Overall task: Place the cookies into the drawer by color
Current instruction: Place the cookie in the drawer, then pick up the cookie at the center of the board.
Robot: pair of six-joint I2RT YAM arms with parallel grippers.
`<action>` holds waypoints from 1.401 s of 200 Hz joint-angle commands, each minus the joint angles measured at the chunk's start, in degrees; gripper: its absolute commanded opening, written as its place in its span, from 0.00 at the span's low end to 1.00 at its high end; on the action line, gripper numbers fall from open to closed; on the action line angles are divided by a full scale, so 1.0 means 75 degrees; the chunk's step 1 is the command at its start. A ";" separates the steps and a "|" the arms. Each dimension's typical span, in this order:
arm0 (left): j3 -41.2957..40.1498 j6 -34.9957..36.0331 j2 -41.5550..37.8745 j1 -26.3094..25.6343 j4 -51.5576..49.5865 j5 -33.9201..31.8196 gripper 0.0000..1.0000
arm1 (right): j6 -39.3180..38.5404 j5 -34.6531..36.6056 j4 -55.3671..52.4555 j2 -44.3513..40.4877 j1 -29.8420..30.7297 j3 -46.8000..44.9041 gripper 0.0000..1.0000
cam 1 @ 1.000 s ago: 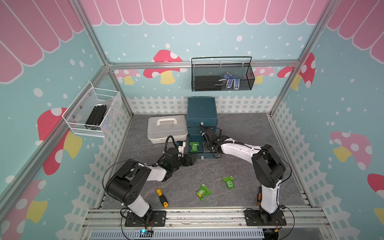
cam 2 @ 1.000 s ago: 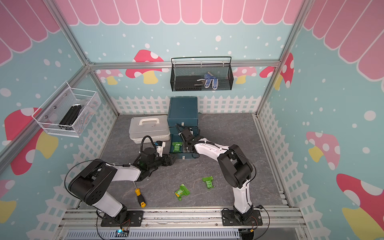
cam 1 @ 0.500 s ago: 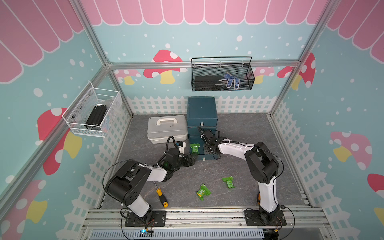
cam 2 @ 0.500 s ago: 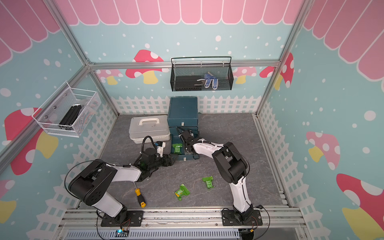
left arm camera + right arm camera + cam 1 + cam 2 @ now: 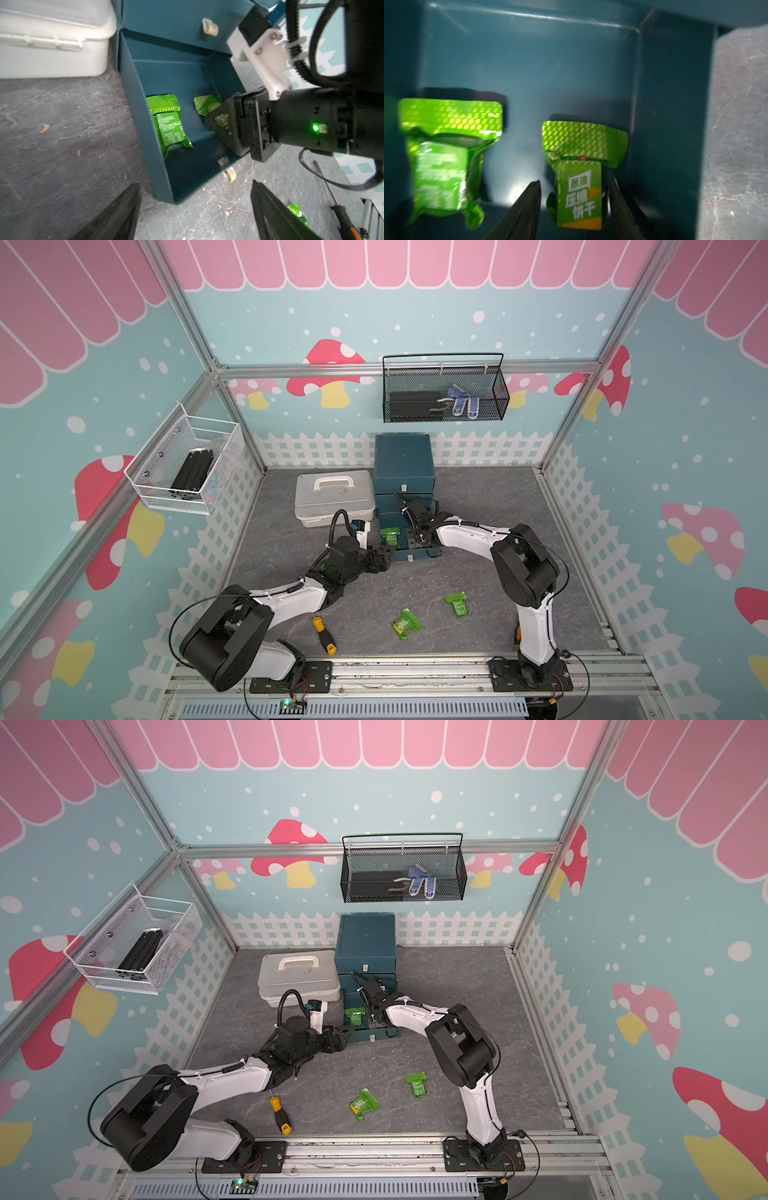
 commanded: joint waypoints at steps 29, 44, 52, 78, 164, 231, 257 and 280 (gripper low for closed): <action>0.0279 -0.0201 -0.2168 -0.1184 -0.3604 -0.1087 0.85 | -0.0289 -0.0882 0.0642 -0.1995 0.0017 -0.1088 0.58; 0.0338 -0.0494 -0.2612 -0.1423 -0.4372 -0.1054 0.85 | -0.0327 -0.1303 0.0808 -0.2531 0.0037 -0.1542 0.58; 0.0428 -0.0682 -0.2760 -0.1534 -0.4788 -0.1189 0.85 | -0.0298 -0.1428 0.0841 -0.2843 0.0059 -0.1809 0.58; 0.0941 -0.1479 -0.2768 -0.1648 -0.5680 -0.0922 0.87 | -0.0041 -0.1597 0.0853 -0.3906 0.0084 -0.2865 0.59; 0.2617 -0.0487 -0.0303 -0.3711 -0.7117 -0.0606 0.85 | 0.0400 -0.2743 0.1564 -0.6584 0.0182 -0.5904 0.59; 0.2866 0.0484 0.1327 -0.3993 -0.7157 -0.0314 0.81 | 0.0663 -0.2605 0.0926 -0.8205 0.0240 -0.6689 0.68; 0.2810 0.0507 0.1300 -0.4002 -0.7119 -0.0359 0.80 | 0.0593 -0.2547 0.0864 -0.8256 0.0237 -0.6637 0.68; 0.2763 0.0533 0.1298 -0.3999 -0.7122 -0.0010 0.78 | 0.0538 -0.2490 0.0857 -0.8168 0.0237 -0.6625 0.68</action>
